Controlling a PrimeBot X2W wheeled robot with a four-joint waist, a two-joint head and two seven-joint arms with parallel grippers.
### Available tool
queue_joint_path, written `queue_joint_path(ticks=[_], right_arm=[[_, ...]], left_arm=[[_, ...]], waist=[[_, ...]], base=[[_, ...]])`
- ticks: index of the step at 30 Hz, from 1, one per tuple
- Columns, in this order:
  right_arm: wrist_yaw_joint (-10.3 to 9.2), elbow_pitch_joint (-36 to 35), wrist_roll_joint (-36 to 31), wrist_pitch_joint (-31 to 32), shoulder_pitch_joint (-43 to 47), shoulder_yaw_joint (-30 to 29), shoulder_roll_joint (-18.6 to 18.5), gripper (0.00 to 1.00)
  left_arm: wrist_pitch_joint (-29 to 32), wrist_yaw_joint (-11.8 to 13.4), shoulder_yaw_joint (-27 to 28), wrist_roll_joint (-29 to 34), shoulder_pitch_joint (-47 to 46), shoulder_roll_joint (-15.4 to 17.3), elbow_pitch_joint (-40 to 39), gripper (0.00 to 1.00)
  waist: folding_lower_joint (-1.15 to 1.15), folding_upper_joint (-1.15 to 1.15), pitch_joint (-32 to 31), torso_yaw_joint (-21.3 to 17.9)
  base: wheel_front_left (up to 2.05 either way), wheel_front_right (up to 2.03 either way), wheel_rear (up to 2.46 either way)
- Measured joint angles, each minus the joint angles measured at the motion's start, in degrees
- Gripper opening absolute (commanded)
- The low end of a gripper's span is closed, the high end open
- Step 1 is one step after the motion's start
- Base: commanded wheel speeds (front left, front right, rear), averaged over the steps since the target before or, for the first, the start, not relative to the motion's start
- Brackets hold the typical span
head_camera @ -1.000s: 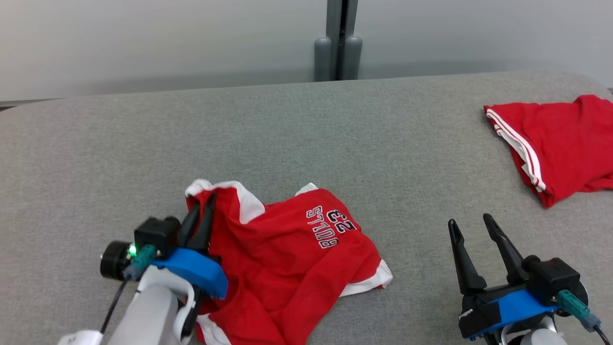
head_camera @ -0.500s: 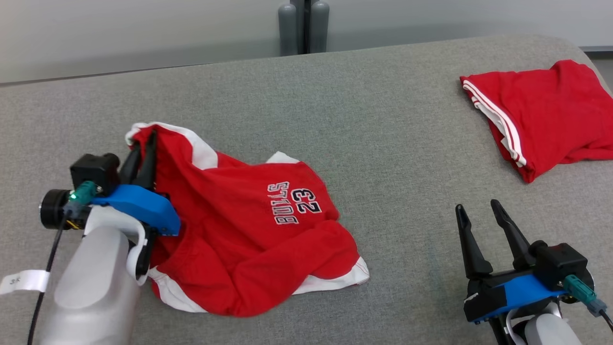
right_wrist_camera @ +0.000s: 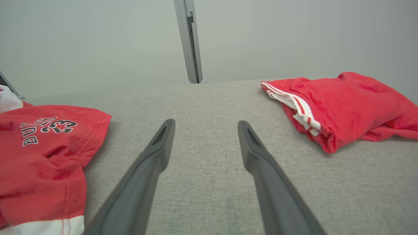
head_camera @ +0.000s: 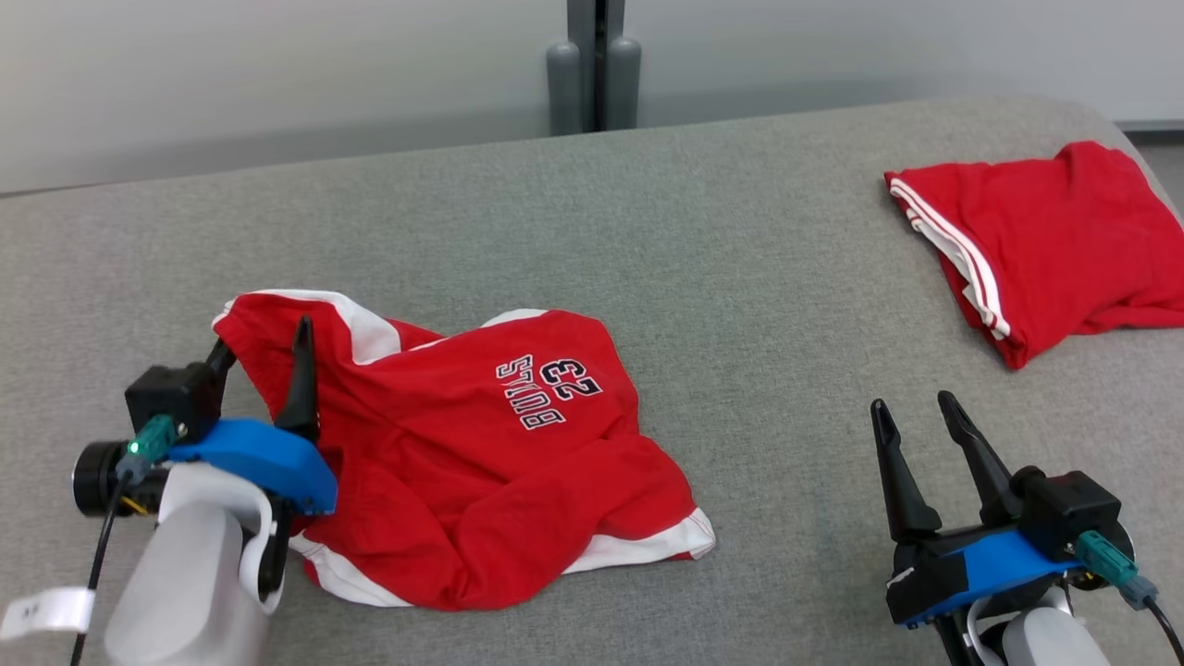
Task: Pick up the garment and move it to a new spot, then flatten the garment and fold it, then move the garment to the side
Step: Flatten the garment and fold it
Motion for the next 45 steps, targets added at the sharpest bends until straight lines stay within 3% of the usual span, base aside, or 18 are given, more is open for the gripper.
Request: queue_joint_path(ticks=[14, 25, 33, 45], right_arm=[[0.0, 0.54, 0.07, 0.0, 2.51, -0.7, -0.02, 1.0], [0.0, 0.09, -0.34, -0.01, 6.32, -1.87, 0.7, 1.0], [0.0, -2.2, -1.0, -0.04, 8.65, -2.85, 1.12, 1.0], [0.01, -3.33, -1.38, -0.04, 10.52, -3.36, 1.85, 1.0]], left_arm=[[0.0, 0.07, 3.75, 2.8, 15.64, -3.56, -13.72, 1.0], [0.0, 1.48, 8.68, 8.03, 26.99, -5.82, -30.05, 1.0], [0.0, 1.41, 9.11, 9.73, 31.23, -7.06, -33.88, 1.0], [0.0, 1.13, 9.33, 11.59, 31.81, -7.16, -33.17, 1.0]], waist=[[-0.01, 0.0, -5.85, 5.57], [-0.01, 0.0, -10.46, 8.61], [-0.01, 0.0, -11.31, 9.25], [0.0, 0.0, -11.19, 8.72]], base=[[0.0, 0.0, 0.0], [0.0, 0.0, 0.0], [0.0, 0.0, 0.0], [0.0, 0.0, 0.0]])
